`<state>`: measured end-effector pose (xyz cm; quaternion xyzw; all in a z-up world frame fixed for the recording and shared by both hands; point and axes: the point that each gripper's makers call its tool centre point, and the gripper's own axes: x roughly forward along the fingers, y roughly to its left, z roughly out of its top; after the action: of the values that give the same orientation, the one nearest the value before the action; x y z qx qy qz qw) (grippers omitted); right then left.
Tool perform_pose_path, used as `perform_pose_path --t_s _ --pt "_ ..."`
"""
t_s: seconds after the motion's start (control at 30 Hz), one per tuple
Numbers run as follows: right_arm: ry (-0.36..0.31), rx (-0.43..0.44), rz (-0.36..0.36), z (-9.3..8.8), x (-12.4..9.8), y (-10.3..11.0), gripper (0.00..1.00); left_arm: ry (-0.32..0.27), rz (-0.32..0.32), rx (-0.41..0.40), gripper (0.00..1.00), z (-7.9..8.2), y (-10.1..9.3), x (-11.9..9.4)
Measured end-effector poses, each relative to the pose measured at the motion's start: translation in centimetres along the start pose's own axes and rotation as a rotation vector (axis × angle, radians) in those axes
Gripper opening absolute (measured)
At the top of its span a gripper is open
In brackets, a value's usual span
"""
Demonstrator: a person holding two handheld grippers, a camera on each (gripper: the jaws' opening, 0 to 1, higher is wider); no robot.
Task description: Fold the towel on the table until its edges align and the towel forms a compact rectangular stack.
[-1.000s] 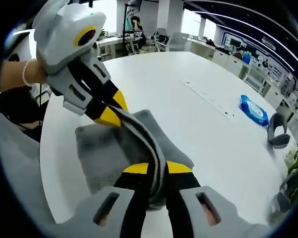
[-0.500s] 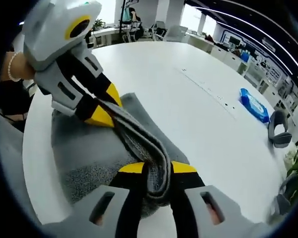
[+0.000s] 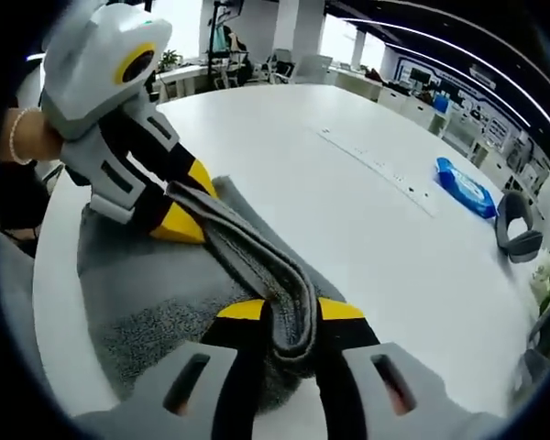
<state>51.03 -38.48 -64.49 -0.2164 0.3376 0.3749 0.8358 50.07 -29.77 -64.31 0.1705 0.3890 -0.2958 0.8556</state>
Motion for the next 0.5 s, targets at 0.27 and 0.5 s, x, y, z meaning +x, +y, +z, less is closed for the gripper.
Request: perform_pose_path --t_s 0.27,0.5 --pt "-0.046 0.022 -0.024 1.0 -1.0 -0.3 0.24 -0.132 0.019 -0.072 0.25 1.1 0.9 -1.2" --pt "-0.192 0.117 -0.088 2.6 -4.6 -0.8 0.33 -0.265 0.009 -0.174 0.32 2.7 1.5 -4.9"
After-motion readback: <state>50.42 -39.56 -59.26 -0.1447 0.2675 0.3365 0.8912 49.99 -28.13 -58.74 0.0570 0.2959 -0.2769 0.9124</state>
